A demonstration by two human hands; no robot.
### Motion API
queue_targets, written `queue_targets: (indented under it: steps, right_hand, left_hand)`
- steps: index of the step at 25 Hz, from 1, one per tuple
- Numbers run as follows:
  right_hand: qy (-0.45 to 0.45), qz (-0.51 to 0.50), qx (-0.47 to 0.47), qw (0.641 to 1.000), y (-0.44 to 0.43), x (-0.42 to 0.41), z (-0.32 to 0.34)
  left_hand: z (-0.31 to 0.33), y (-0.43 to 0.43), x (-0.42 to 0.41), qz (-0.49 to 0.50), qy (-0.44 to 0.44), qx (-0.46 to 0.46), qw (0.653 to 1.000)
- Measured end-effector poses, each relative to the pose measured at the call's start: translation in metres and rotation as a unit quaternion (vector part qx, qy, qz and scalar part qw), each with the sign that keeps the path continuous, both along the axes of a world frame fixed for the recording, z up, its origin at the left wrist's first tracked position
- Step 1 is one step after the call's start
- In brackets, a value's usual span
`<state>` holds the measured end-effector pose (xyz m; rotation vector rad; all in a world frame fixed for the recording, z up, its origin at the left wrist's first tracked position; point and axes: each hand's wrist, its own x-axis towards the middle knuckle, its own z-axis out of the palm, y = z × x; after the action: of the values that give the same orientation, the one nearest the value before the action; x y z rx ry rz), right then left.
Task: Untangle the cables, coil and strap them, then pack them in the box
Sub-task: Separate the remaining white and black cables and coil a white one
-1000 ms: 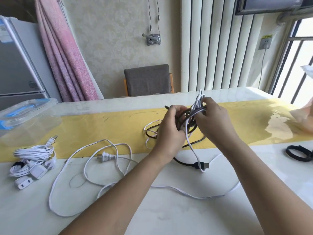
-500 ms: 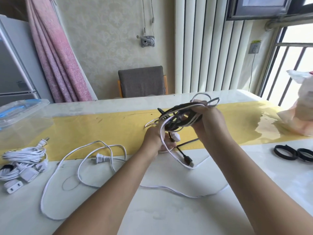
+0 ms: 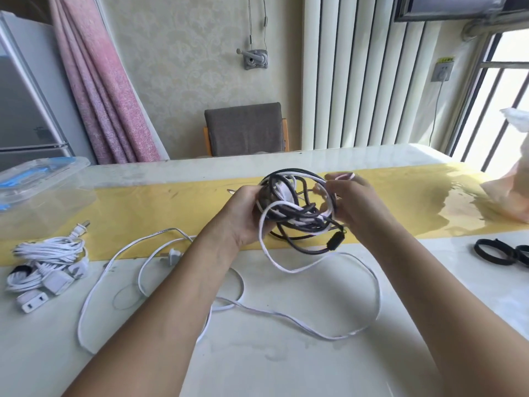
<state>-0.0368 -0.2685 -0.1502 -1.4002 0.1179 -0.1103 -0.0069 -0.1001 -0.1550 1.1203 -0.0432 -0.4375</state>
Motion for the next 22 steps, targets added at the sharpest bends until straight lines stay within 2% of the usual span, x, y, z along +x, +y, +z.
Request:
queue_targets:
  steps: [1,2,3,4,5,6,7,8,10,12,14,17,20,22]
  right_hand:
    - [-0.058,-0.034,-0.143,0.987,-0.003,0.0,-0.003]
    - [-0.133,-0.034,-0.302,0.943,-0.004,0.001,-0.007]
    - [-0.198,-0.008,-0.431,0.881,0.0,0.0,-0.008]
    - [-0.236,0.031,-0.503,0.831,0.006,-0.002,-0.009]
    - [-0.225,0.079,-0.511,0.826,0.011,-0.004,-0.008]
    - [-0.178,0.116,-0.46,0.862,0.016,-0.009,-0.003]
    - [-0.123,0.136,-0.364,0.913,0.018,-0.013,0.002]
    - [-0.068,0.124,-0.266,0.954,0.016,-0.012,0.003]
    - [0.024,0.034,-0.12,0.992,0.007,-0.008,0.003]
    - [0.066,-0.076,-0.026,0.995,-0.006,-0.002,0.003]
    - [0.095,-0.135,0.073,0.984,-0.017,0.003,0.005]
    - [0.12,-0.119,0.172,0.971,-0.038,0.005,0.011]
    - [0.075,-0.08,0.242,0.964,-0.059,0.002,0.015]
    - [0.03,-0.068,0.24,0.968,-0.063,0.002,0.016]
  left_hand:
    - [0.005,-0.002,-0.004,-0.036,-0.021,0.04,0.998]
    - [0.007,-0.001,-0.009,-0.078,-0.048,0.073,0.993]
    - [0.005,0.003,-0.009,-0.102,-0.068,0.113,0.986]
    - [0.002,0.01,-0.009,-0.116,-0.089,0.143,0.979]
    - [-0.001,0.017,-0.01,-0.127,-0.124,0.131,0.975]
    - [0.0,0.021,-0.015,-0.171,-0.139,0.1,0.97]
    - [0.005,0.024,-0.02,-0.204,-0.116,0.076,0.969]
    - [0.008,0.027,-0.017,-0.21,-0.087,0.093,0.969]
    - [0.012,0.031,-0.011,-0.236,-0.079,0.103,0.963]
    - [0.011,0.033,-0.008,-0.294,-0.113,0.125,0.941]
    - [0.011,0.029,-0.011,-0.325,-0.135,0.17,0.92]
    - [0.011,0.02,-0.014,-0.301,-0.149,0.235,0.912]
    - [0.008,0.014,-0.013,-0.217,-0.147,0.288,0.921]
    - [0.004,0.011,-0.013,-0.195,-0.154,0.323,0.913]
